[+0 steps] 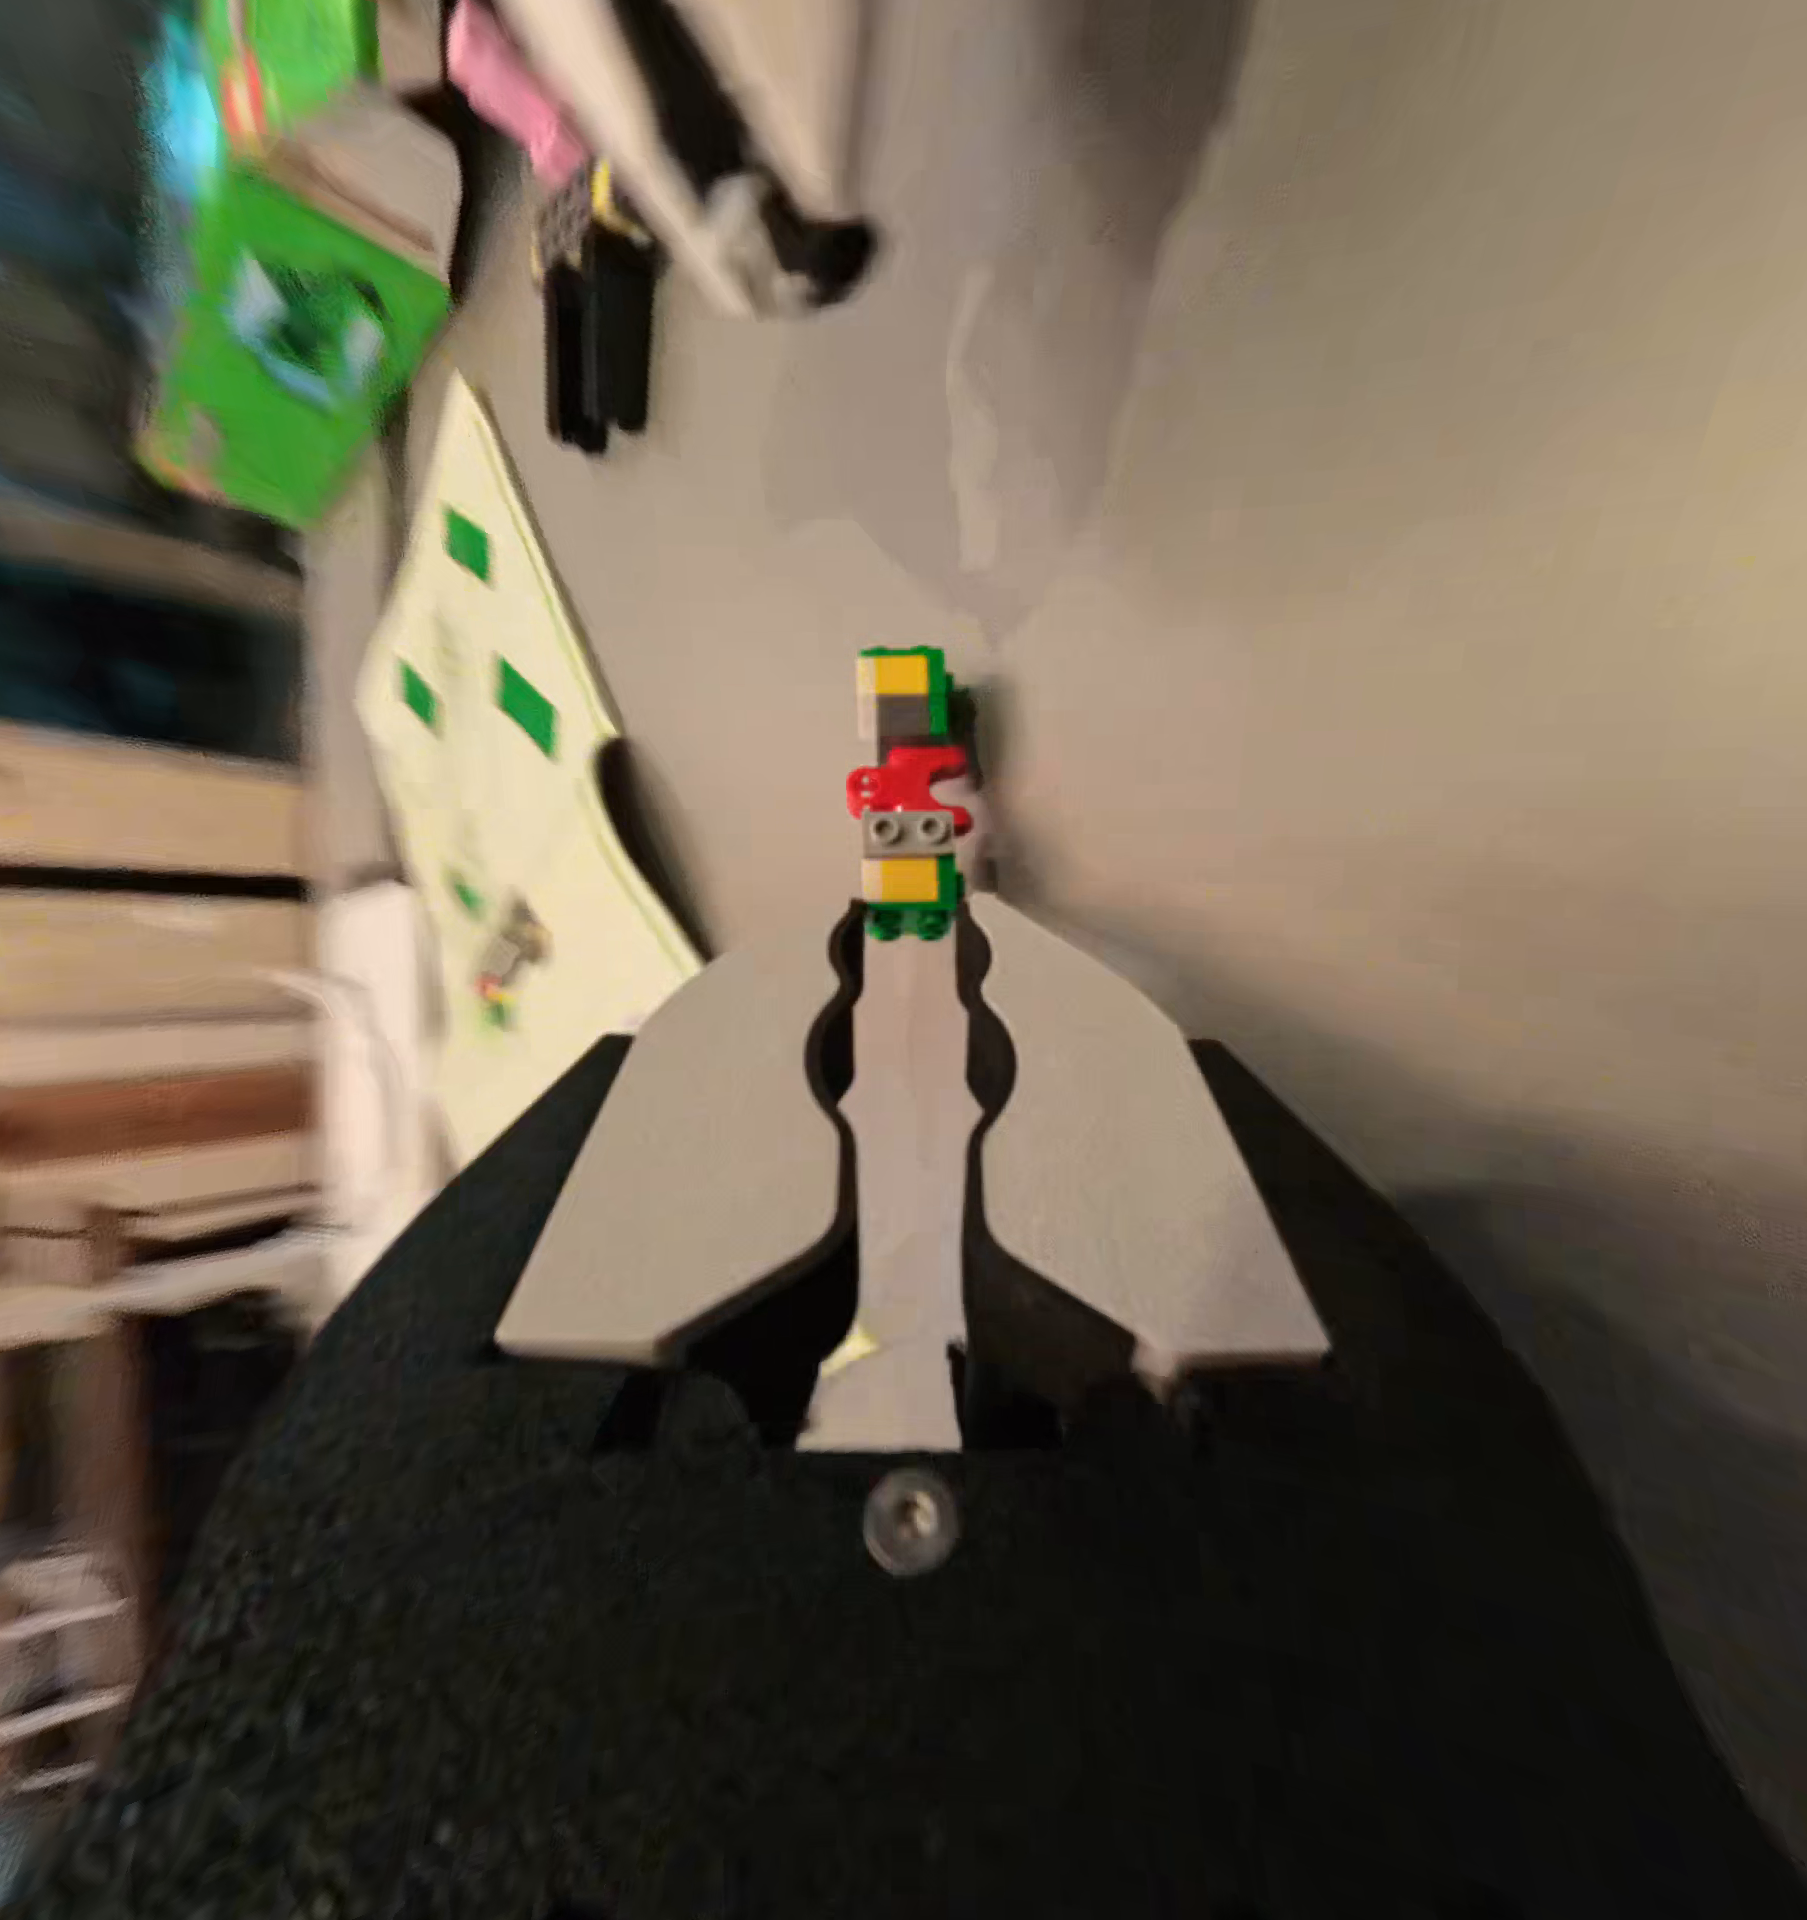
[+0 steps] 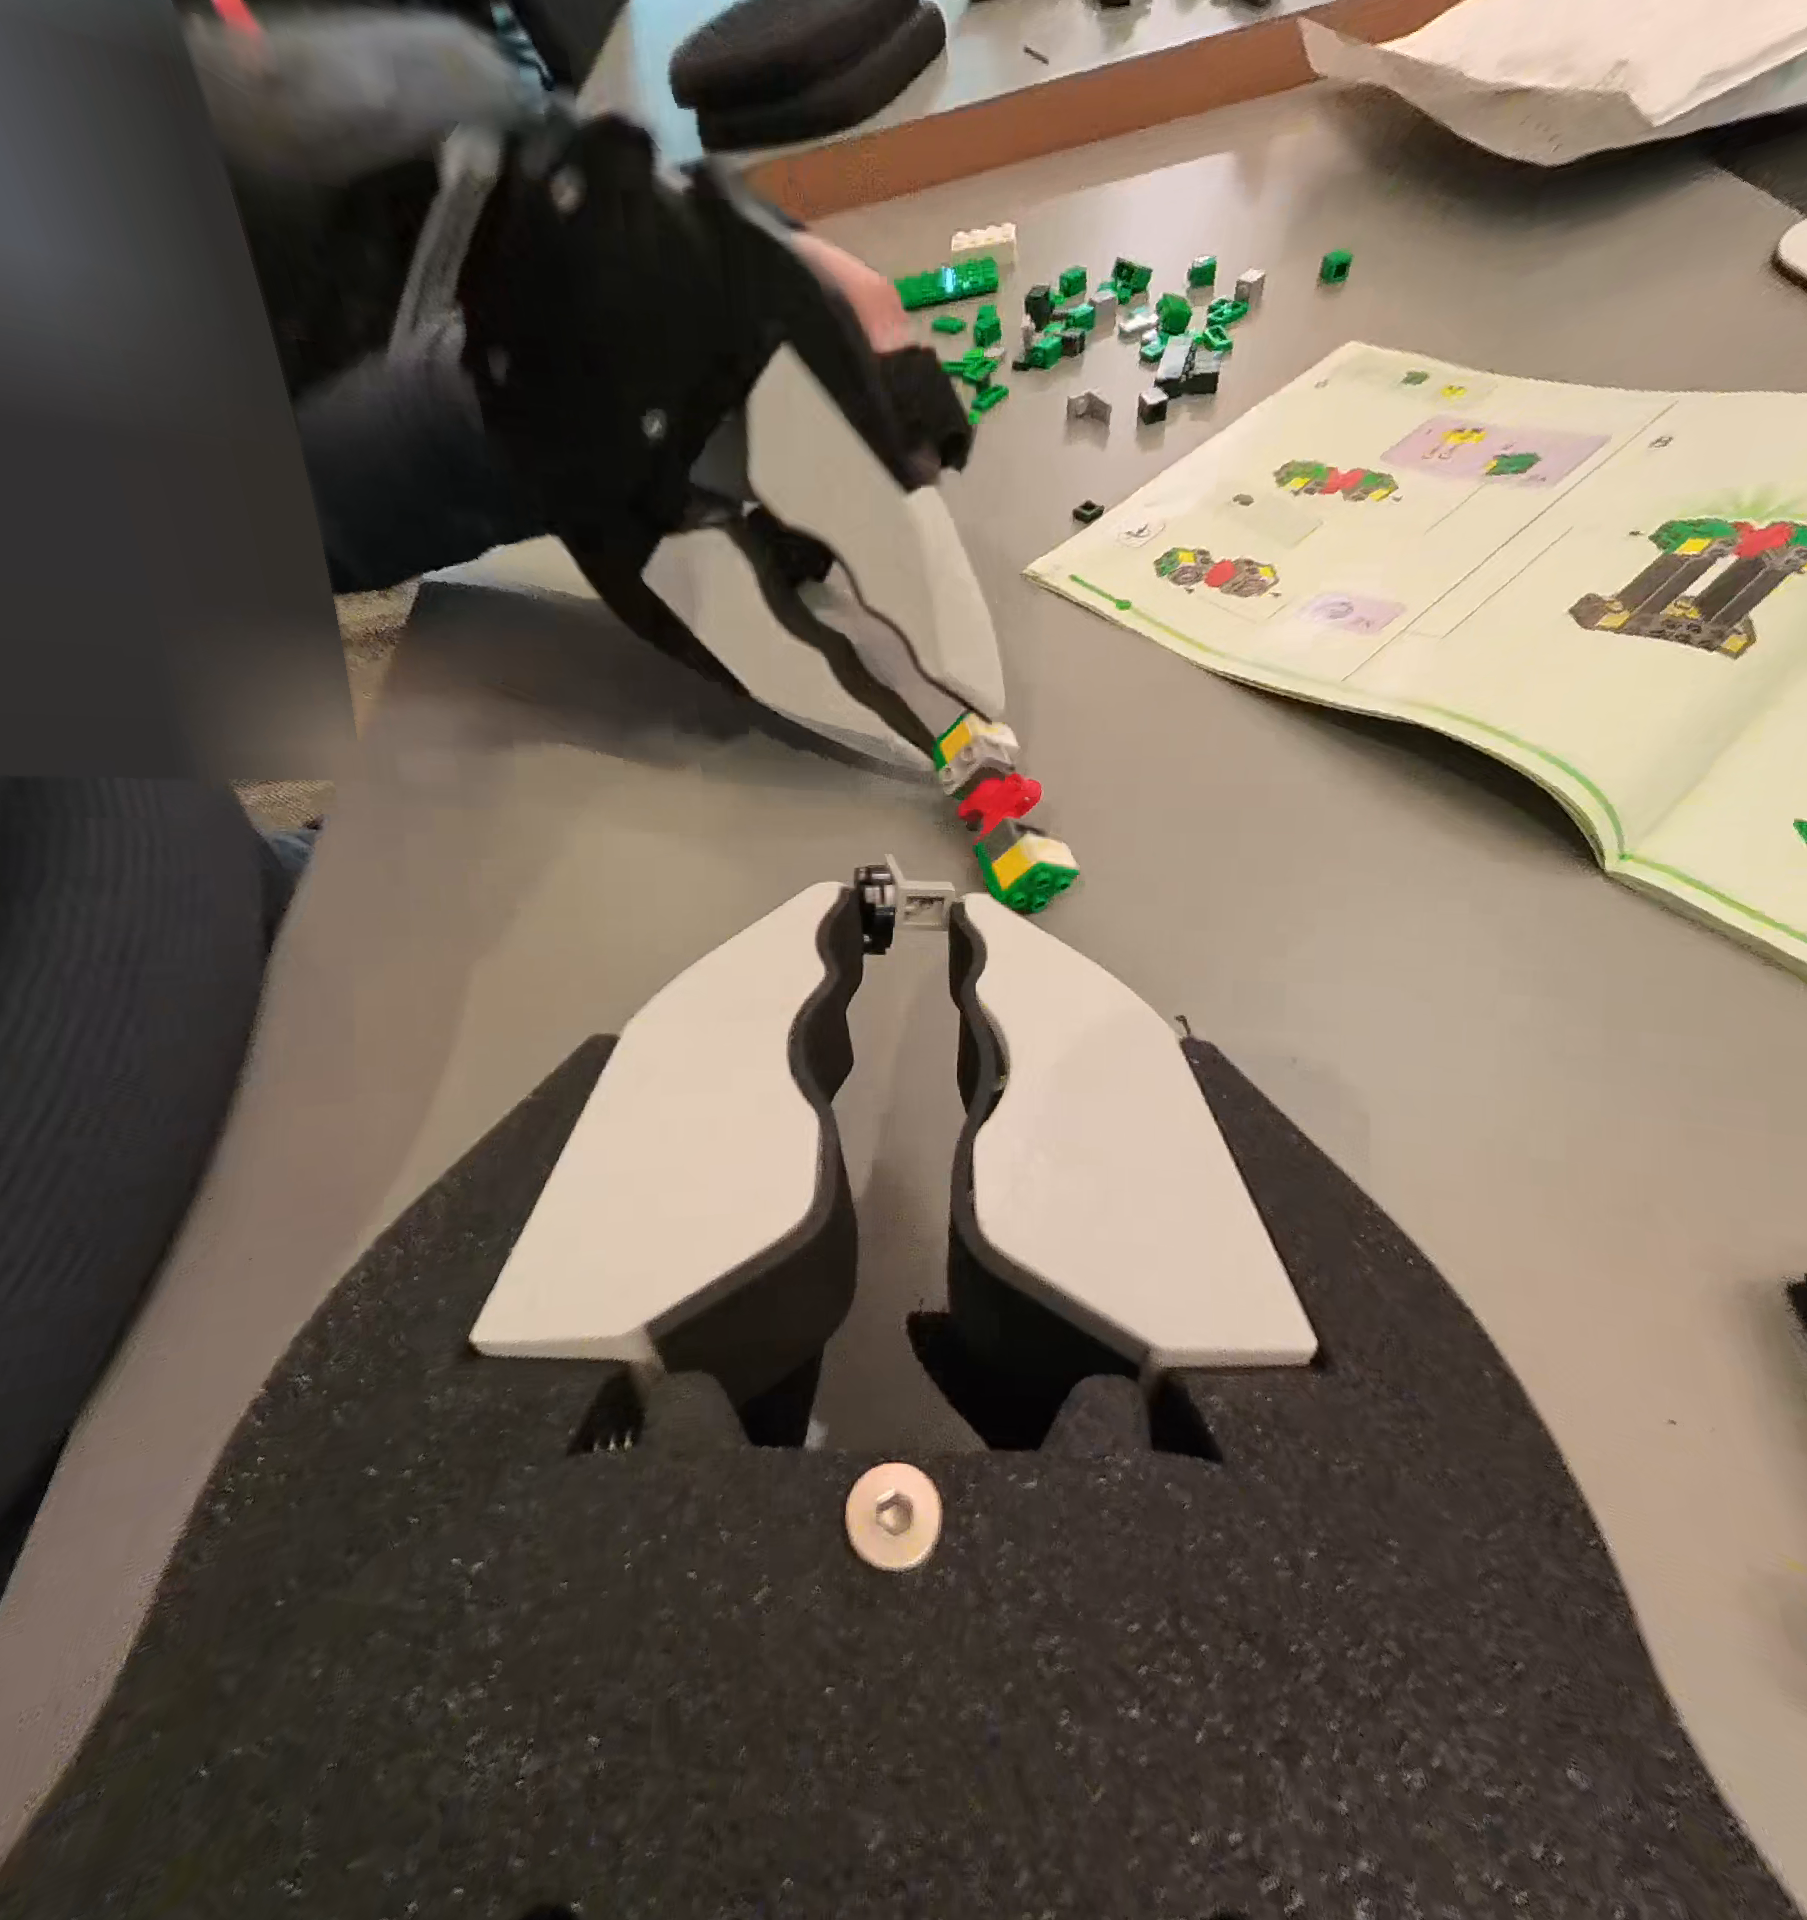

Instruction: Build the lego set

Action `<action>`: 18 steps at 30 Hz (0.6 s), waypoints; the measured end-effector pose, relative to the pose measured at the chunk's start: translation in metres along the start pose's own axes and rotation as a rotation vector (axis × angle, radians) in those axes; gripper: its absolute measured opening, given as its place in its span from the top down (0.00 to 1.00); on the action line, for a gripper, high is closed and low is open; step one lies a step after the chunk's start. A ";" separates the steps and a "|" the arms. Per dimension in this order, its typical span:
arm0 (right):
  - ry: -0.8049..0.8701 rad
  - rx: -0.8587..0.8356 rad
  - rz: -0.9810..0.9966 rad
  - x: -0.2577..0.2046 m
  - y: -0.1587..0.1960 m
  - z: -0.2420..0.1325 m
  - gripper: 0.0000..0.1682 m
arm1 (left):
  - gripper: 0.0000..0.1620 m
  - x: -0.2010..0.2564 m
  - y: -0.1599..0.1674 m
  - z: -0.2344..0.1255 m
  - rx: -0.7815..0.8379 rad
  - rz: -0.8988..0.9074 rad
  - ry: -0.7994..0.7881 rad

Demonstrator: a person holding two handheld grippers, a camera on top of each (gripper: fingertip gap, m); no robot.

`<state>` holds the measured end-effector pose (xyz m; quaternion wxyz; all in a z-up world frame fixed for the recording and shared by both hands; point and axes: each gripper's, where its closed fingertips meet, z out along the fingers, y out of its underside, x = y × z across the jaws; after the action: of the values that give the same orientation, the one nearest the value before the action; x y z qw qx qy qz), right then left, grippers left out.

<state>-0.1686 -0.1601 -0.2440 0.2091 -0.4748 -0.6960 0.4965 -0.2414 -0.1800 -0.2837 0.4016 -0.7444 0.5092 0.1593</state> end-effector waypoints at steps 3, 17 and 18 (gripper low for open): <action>-0.010 -0.001 0.011 0.000 0.000 -0.001 0.91 | 0.90 -0.001 -0.001 0.000 -0.051 0.382 -0.156; -0.041 -0.061 0.002 -0.006 0.006 0.012 0.91 | 0.80 0.002 -0.001 -0.015 0.100 0.200 0.002; -0.033 -0.065 0.001 -0.005 0.006 0.013 0.91 | 0.82 0.003 -0.002 -0.016 0.127 0.113 0.045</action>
<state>-0.1735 -0.1702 -0.2534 0.1819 -0.4734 -0.7148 0.4815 -0.2408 -0.1936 -0.2747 0.4268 -0.6909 0.5683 0.1323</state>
